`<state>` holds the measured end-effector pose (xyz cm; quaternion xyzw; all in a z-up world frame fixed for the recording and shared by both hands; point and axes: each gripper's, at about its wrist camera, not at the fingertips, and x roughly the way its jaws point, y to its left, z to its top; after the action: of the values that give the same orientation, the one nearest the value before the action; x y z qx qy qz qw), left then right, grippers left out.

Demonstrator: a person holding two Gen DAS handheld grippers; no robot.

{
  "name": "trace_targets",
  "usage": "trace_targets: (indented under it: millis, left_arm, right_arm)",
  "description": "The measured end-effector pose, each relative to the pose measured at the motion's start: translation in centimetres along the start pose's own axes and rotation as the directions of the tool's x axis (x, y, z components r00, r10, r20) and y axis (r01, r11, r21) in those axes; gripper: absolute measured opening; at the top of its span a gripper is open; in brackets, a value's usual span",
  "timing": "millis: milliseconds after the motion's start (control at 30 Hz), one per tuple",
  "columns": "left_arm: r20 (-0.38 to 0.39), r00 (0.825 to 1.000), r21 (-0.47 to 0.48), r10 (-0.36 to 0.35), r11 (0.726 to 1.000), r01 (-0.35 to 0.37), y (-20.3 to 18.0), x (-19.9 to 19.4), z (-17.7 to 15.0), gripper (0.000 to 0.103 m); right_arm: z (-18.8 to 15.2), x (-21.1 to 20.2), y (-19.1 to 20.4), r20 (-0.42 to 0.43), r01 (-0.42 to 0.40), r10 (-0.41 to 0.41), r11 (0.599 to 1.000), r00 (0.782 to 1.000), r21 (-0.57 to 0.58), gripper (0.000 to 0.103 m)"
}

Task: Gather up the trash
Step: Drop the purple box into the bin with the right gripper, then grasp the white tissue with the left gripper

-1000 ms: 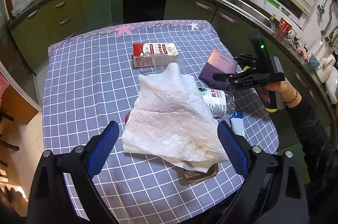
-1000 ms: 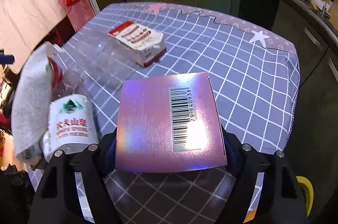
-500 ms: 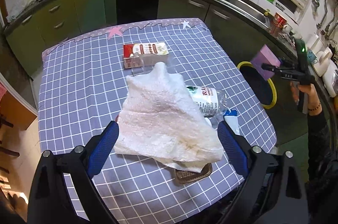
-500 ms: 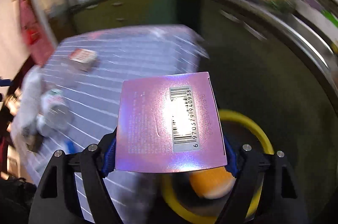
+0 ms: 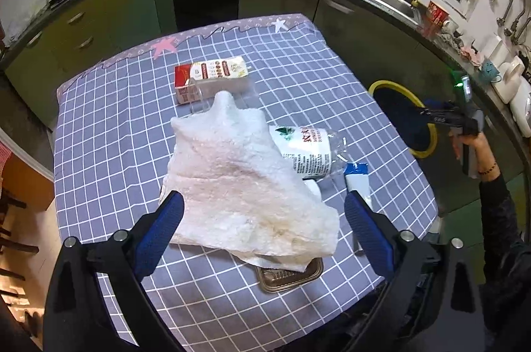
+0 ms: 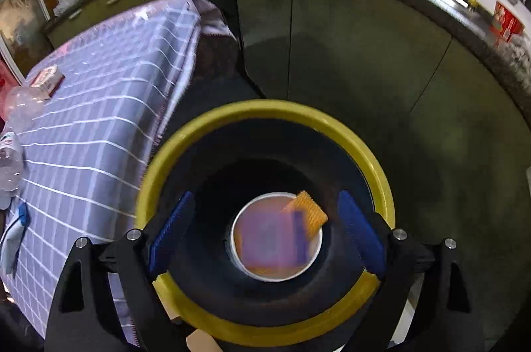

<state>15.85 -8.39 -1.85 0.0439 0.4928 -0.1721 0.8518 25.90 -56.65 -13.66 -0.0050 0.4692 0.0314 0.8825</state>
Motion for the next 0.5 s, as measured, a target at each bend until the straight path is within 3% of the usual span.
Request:
trace_targets:
  millis: [367,500]
  left_arm:
    - [-0.075,0.997,-0.012,0.016,1.000,-0.017,0.8,4.2,0.1,0.093]
    - [-0.102,0.995,-0.036,-0.022,0.999,0.018,1.2,5.0,0.0,0.088]
  right_arm:
    - [-2.1,-2.7,4.4,0.022,0.004,-0.002,0.994,1.000,-0.109,0.092]
    - [-2.3,-2.1,5.2,0.010,-0.002,0.003,0.993,1.000,-0.117,0.092]
